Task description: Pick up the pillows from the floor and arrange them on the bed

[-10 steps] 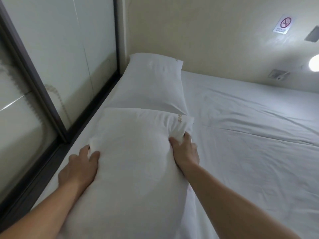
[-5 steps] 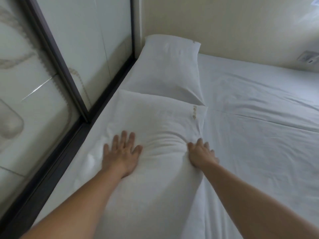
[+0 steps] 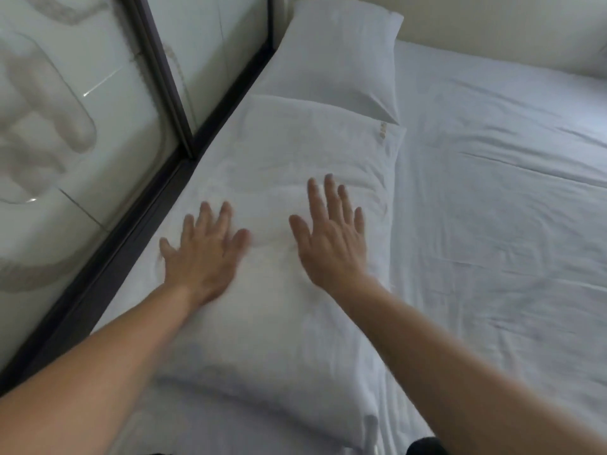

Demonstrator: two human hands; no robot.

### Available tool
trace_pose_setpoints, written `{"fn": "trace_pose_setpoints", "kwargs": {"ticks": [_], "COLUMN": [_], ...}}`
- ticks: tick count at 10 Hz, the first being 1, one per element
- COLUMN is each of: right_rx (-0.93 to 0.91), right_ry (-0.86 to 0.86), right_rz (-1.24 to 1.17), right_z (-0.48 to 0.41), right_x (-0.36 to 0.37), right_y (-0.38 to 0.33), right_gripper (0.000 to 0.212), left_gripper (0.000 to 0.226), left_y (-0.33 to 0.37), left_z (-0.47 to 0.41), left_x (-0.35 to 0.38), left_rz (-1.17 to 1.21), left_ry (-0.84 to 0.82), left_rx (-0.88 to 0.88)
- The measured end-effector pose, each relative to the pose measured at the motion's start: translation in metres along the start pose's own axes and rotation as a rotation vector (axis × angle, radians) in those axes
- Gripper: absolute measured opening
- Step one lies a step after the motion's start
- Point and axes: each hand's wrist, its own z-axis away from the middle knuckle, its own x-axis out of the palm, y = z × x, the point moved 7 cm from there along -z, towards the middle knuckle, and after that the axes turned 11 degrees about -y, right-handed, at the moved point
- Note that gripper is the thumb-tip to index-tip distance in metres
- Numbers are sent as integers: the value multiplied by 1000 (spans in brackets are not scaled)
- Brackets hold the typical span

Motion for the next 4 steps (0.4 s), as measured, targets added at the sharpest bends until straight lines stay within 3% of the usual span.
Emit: {"fn": "trace_pose_setpoints", "kwargs": {"ticks": [1,2,3,4], "right_rx": [15,438,370,211], "right_ry": [-248,-466,-503,-508], "right_rz": [52,15,65,41], "right_z": [66,123,147,141], "right_x": [43,38,3,-43], "right_y": [3,65,36,-24], "right_gripper": [64,68,68,66], "left_gripper": [82,79,73,65], "left_y": [-37,-95,-94,-41], "left_z": [34,91,143,165], "left_x": [31,30,2,-48], "left_rz": [-1,-54,-107,33], "left_ry": [-184,-355,-333,-230], "left_rx": [-172,-427,-482,-333]}}
